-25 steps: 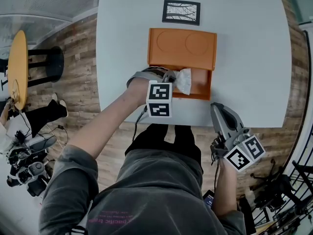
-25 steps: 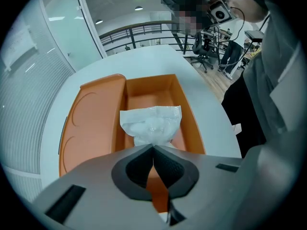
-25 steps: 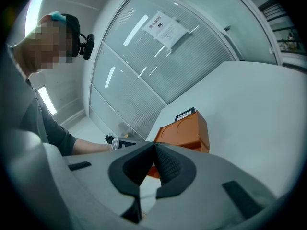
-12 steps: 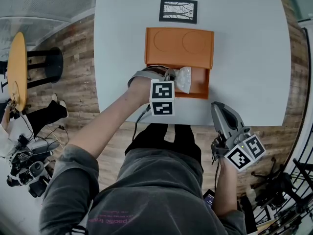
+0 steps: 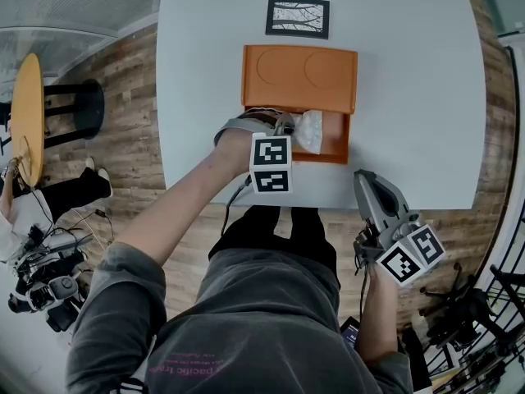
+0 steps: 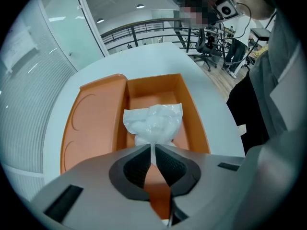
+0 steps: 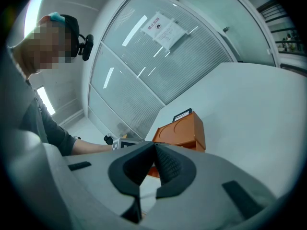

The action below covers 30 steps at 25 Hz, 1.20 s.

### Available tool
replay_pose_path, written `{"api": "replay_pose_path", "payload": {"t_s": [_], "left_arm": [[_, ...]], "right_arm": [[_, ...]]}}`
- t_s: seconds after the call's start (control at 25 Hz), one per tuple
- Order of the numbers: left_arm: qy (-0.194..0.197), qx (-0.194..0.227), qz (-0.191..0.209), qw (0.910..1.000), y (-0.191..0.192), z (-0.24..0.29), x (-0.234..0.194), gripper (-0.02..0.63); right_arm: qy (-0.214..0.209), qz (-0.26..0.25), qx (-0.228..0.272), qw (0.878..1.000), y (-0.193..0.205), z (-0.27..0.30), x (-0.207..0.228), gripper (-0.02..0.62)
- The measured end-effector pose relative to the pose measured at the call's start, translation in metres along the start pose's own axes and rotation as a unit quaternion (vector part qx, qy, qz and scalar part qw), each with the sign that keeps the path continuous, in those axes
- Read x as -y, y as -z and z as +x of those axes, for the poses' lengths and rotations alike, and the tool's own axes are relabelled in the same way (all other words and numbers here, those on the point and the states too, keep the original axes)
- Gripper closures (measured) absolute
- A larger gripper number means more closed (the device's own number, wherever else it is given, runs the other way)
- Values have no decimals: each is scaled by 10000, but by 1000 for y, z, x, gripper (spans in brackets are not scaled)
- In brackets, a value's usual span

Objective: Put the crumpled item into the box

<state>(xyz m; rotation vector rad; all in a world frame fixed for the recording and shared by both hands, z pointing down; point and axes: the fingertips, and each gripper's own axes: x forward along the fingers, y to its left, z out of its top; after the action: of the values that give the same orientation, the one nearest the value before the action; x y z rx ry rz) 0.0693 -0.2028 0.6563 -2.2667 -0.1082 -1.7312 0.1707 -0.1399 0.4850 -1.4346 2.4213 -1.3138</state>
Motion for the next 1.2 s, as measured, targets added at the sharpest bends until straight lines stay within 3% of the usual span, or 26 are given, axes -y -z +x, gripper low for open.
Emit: {"api": "replay_pose_path", "payload": {"t_s": [0.52, 0.72, 1.2], "left_arm": [[-274, 257, -166, 9992, -2, -19, -8, 551], [-348, 535, -437, 9970, -7, -40, -11, 551], [-683, 1644, -1407, 9739, -25, -113, -23, 552]], "right_arm": [[-47, -121, 21, 9999, -4, 0, -11, 594], [-107, -225, 13, 9997, -6, 4, -20, 594], [-183, -555, 68, 9983, -24, 6, -46, 594]]}}
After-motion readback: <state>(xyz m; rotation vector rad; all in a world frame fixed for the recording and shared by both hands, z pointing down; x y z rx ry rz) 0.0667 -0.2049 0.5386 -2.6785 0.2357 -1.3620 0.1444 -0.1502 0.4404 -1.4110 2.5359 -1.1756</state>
